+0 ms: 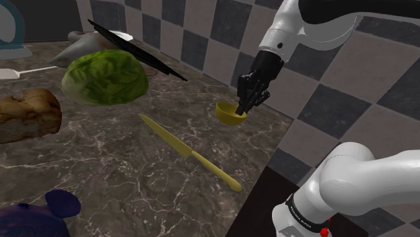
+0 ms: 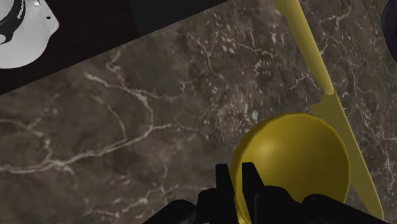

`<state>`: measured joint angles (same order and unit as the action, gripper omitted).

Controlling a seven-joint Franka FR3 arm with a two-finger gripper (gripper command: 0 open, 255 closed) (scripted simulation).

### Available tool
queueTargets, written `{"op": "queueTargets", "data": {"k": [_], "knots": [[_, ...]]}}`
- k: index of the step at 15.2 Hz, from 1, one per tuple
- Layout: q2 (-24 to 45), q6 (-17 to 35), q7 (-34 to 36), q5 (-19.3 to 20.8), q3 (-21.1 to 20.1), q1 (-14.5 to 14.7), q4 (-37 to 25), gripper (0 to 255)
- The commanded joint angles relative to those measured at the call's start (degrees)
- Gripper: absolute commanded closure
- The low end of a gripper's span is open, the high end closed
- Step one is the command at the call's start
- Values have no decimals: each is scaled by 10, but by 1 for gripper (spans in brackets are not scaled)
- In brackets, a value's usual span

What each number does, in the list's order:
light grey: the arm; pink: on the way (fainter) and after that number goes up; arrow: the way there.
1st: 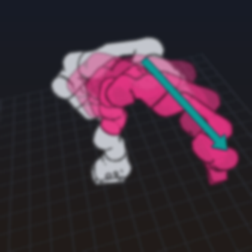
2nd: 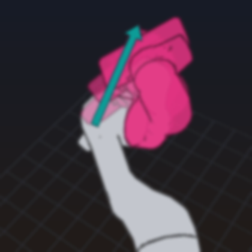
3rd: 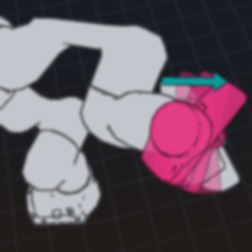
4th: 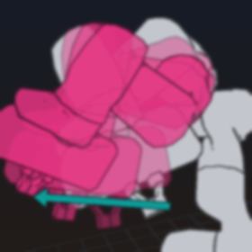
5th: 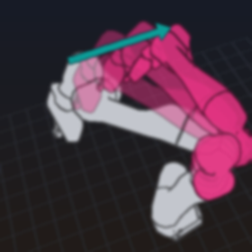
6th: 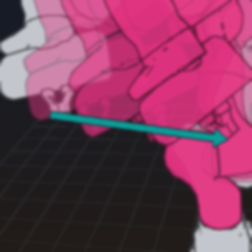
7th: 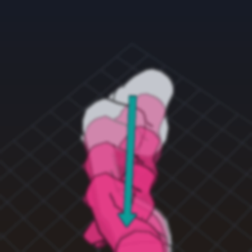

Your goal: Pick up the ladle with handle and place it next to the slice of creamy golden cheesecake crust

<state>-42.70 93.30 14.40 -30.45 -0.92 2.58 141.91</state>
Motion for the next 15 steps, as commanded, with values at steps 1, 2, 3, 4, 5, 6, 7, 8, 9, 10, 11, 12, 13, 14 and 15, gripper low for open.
{"op": "queueTargets", "data": {"k": [1,2,3,4,5,6,7,8,9,10,11,12,13,14,15], "knots": [[2,-13,7,1,1,0,-17,255],[3,-19,10,2,2,1,-25,255],[4,-26,14,3,3,1,-33,255],[5,-32,17,3,4,1,-41,255],[6,-38,20,4,4,1,-49,255],[7,-44,23,4,5,1,-57,255],[9,-50,27,5,6,2,-65,255],[10,-56,30,5,7,2,-74,255],[11,-62,33,6,8,2,-82,255],[13,-69,36,6,8,2,-90,255],[15,-75,39,6,9,3,-99,255],[17,-81,43,6,10,3,-108,255],[19,-87,46,7,11,4,-116,255],[21,-93,49,7,11,4,-125,255],[23,-99,52,7,12,4,-134,255]]}}
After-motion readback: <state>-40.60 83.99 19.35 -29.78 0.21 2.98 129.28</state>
